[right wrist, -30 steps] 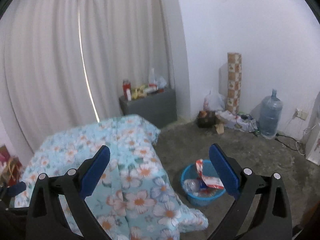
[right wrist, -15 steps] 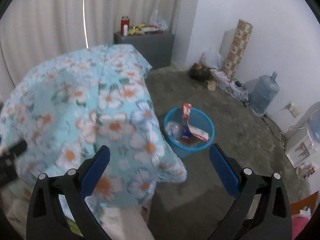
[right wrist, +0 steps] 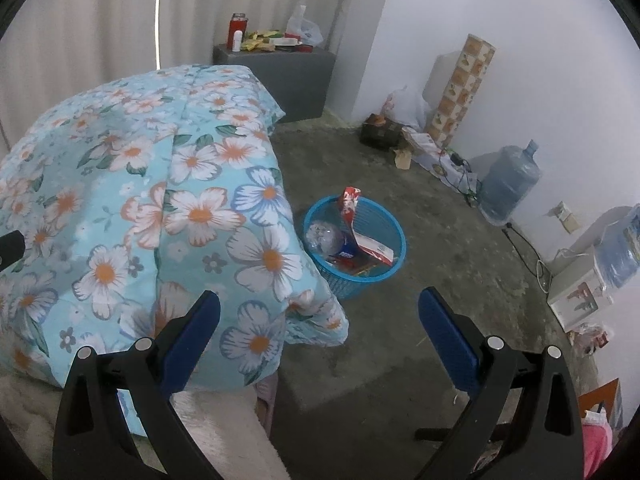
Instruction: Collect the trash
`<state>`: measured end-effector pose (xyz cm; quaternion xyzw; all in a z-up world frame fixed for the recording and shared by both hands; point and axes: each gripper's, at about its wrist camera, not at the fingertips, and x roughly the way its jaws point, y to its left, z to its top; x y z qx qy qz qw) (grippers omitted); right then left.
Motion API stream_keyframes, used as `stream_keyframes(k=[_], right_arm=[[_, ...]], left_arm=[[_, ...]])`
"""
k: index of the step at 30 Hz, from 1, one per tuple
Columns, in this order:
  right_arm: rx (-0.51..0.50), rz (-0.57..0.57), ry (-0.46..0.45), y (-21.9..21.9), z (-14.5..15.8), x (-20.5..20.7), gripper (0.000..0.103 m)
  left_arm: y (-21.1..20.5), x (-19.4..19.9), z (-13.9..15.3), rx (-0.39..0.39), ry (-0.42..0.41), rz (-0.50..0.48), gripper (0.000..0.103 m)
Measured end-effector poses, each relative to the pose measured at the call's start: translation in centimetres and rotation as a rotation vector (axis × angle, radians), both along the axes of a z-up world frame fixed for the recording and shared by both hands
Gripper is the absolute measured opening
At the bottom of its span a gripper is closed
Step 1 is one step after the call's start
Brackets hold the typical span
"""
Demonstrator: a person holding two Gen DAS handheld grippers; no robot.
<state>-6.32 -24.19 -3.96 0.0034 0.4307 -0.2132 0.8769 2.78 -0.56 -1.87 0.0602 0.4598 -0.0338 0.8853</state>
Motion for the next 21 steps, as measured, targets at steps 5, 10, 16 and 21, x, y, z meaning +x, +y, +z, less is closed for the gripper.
stream_keyframes(k=[5,10,16,21], right_arm=[[-0.005,-0.007,-0.001,-0.2,0.1,-0.2,0.096],[-0.008,-0.01,0.001,-0.3,0.1,-0.2,0.096],[-0.008,-0.011,-0.001,-0.3,0.2,-0.4,0.096],[-0.007,-0.018,-0.008,-0.6,0.3,-0.5,0.096]], left_arm=[[-0.5,0.0,-0.1,-0.001,-0.005,-0.006,0.094],[-0.8,-0.2,0.1,-0.005,-0.009,-0.009,0.094],[-1.0,-0.3,0.3,-0.006,-0.009,-0.012,0.094],[-1.3,-0.4,0.5,-0.009,-0.012,-0.023,0.094]])
